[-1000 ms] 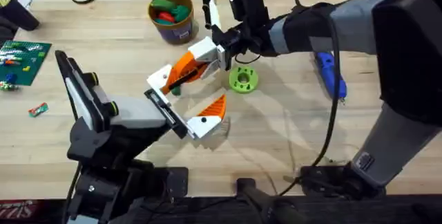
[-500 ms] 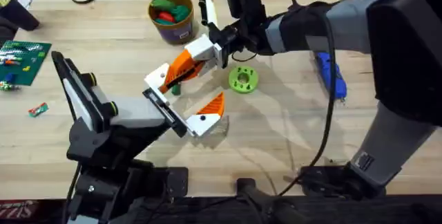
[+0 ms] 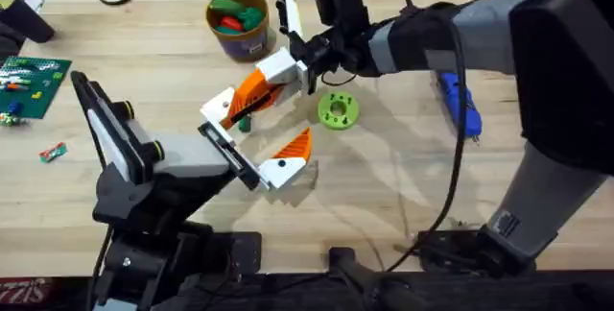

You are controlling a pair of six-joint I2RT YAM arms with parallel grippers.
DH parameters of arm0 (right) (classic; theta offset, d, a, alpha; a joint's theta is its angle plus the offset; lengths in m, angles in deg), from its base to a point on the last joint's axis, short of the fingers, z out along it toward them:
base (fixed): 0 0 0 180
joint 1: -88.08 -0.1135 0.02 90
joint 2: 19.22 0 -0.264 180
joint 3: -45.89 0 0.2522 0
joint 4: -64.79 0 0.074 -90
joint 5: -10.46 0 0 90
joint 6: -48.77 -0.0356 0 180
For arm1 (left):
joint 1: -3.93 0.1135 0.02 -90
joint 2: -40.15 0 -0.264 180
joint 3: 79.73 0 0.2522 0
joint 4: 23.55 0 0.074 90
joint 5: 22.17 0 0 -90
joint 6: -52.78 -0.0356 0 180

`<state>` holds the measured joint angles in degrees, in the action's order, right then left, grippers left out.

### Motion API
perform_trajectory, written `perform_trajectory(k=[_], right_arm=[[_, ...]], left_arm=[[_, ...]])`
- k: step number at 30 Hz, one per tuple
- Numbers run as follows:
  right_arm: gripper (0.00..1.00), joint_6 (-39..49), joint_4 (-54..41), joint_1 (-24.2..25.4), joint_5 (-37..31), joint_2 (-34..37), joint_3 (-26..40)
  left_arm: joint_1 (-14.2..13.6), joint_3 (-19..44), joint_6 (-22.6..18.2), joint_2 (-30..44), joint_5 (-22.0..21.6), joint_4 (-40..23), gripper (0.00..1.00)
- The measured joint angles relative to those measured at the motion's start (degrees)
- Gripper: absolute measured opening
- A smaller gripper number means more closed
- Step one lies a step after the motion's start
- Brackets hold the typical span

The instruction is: Pick up the gripper from the table and insert it into the empty holder that is missing its gripper. Then pick up a screw, insert it into the mounting hole, and use the screwdriver to tighten it. Finally, clean up the table by picking up the vegetable and placing it into the bucket.

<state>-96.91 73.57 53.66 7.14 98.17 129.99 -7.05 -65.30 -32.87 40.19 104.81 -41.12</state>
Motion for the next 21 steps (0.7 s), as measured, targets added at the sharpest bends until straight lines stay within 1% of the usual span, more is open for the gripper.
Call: perform_trajectory(k=[21], right_arm=[[0.007,0.4,0.1,-0.2,-1.2,0.0,0.0]], left_arm=[[0.0,0.0,0.1,0.0,-0.6,0.0,0.987]])
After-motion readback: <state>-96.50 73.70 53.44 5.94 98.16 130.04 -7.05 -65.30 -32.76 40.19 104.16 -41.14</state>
